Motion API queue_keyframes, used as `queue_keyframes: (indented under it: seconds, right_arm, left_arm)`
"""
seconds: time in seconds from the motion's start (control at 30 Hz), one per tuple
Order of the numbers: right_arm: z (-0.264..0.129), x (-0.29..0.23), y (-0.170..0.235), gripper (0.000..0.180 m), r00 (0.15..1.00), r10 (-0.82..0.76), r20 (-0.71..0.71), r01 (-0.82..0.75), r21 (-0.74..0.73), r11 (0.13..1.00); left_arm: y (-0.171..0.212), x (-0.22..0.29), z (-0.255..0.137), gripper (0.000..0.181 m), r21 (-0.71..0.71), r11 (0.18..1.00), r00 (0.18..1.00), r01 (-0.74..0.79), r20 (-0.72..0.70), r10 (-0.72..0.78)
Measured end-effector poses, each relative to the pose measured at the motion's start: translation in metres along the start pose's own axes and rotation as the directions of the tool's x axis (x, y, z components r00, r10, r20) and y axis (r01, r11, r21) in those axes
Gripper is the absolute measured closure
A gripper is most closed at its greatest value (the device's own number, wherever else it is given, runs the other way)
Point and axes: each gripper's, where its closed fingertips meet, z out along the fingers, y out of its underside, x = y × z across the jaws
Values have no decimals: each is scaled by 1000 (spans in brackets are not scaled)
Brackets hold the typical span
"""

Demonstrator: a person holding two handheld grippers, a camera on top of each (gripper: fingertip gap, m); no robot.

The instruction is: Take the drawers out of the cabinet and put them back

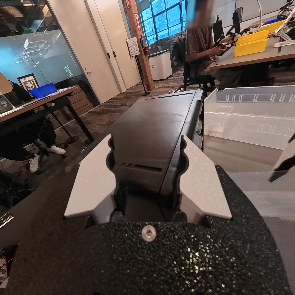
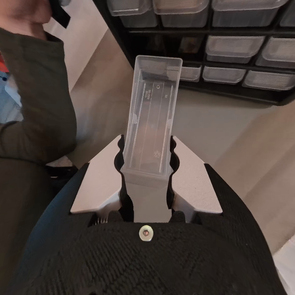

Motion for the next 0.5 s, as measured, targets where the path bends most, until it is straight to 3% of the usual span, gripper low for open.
queue_keyframes:
  seconds: [0.1, 0.3, 0.4, 0.5]
  right_arm:
    - [-39, 33, 1, 122, 996, -37, -87, 42, 65, 997]
    - [-167, 153, 9, 121, 898, 36, -438, 59, 202, 978]
    - [-201, 209, 32, 121, 860, 19, -510, 45, 114, 992]
    - [-197, 246, 62, 121, 878, -67, -474, 31, -83, 996]
  left_arm:
    - [0, 0, -1, 101, 2, 1000, 1000, 3, -7, -3]
    - [0, 1, -1, 101, 2, 1000, 1000, 5, -10, -5]
    - [0, 0, -1, 101, 2, 1000, 1000, 7, -9, -7]
    - [1, 0, -1, 101, 1, 1000, 1000, 9, -8, -9]
